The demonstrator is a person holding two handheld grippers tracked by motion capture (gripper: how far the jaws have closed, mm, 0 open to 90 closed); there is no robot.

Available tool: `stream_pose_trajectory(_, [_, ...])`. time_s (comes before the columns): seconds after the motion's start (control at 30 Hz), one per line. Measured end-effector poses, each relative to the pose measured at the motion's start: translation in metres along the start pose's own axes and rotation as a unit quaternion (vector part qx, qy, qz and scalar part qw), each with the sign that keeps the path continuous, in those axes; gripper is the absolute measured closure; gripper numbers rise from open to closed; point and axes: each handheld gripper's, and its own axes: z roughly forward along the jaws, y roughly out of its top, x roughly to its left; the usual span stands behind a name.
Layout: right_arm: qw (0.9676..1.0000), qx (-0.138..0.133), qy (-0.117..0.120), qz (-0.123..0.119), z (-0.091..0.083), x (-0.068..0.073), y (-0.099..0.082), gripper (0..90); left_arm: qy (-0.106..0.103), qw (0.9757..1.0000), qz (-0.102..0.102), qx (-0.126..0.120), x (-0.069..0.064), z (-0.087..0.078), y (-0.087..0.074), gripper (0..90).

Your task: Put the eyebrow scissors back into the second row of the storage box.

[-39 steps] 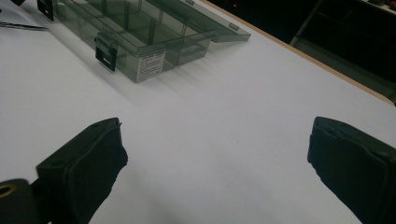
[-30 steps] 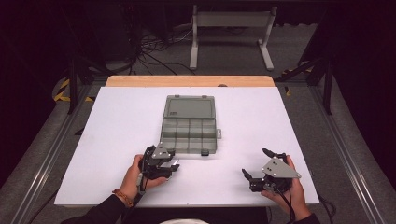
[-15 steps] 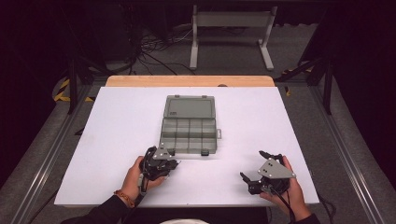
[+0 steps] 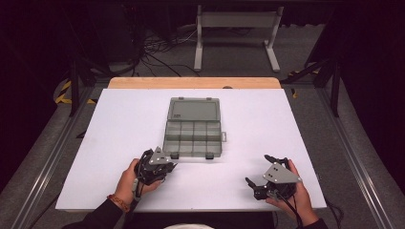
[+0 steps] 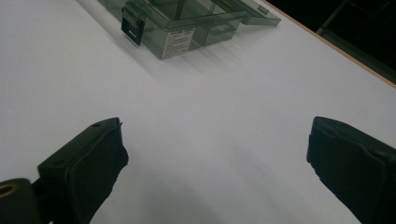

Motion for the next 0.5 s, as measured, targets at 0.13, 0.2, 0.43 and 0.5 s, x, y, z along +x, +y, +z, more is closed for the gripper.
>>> stream_pose_trajectory(0.13, [1.0,0.0,0.0,0.002,0.001,0.0,0.0,5.2,0.009,0.9999,0.004,-0.008,0.001,-0.015,-0.004,84.7])
stream_pose_trajectory(0.2, [1.0,0.002,0.001,0.0,0.001,0.001,0.0,5.2,0.01,0.9998,0.003,-0.014,0.003,-0.021,-0.005,84.7])
stream_pose_trajectory(0.43, [1.0,0.002,-0.001,0.001,0.001,0.001,0.0,5.2,0.022,0.999,0.011,-0.036,0.006,-0.039,-0.003,84.8])
stream_pose_trajectory(0.5, [1.0,0.002,0.0,0.0,0.001,0.0,0.0,5.2,0.015,0.999,0.012,-0.04,0.007,-0.042,-0.003,84.8])
